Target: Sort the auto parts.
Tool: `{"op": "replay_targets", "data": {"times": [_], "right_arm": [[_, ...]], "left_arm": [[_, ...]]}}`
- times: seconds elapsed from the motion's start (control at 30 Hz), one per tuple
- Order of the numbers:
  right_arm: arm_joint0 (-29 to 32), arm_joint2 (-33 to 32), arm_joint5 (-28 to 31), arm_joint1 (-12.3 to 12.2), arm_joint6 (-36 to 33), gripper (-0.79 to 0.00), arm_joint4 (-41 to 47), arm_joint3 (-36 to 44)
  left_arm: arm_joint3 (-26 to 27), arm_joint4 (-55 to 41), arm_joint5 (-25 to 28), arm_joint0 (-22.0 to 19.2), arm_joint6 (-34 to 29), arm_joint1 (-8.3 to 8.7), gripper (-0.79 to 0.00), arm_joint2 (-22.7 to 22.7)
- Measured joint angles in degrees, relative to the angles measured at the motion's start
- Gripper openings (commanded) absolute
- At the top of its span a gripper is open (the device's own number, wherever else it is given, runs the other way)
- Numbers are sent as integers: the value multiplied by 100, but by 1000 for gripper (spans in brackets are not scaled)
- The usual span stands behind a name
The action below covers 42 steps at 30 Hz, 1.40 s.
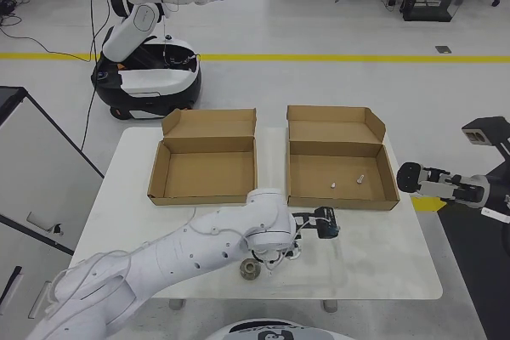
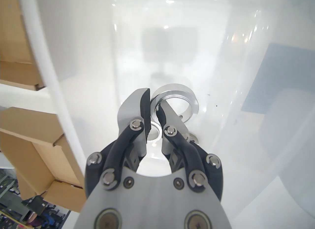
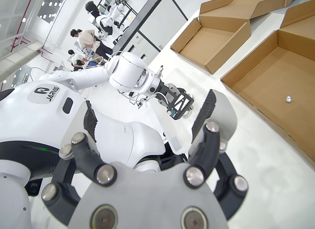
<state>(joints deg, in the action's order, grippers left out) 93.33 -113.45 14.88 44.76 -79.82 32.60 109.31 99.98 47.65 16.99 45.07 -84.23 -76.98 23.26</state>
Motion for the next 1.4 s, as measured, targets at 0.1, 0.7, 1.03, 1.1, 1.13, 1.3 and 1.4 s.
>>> {"op": "replay_targets", "data": {"times": [0.1,0.7,1.03,1.1,1.13,1.3,1.4], "right_arm": [[0,0,0,0,0,0,0,0],[0,0,0,0,0,0,0,0],[0,0,0,0,0,0,0,0],[0,0,0,0,0,0,0,0],[0,0,0,0,0,0,0,0],[0,0,0,0,0,0,0,0],[0,0,0,0,0,0,0,0]], "left_arm": [[248,-67,15,1,16,67,-785,242],[897,-578,665,1008,1806,577,-785,1993],[874,-1164,1067,1749,3065,783,-785,2870],[867,-1291,1182,1898,3329,822,-785,3060],[868,-1336,1215,1969,3457,836,-785,3143],[929,-1766,1439,2312,4099,915,-785,3602],[1000,-2001,1594,2510,4523,952,-785,3858]]}}
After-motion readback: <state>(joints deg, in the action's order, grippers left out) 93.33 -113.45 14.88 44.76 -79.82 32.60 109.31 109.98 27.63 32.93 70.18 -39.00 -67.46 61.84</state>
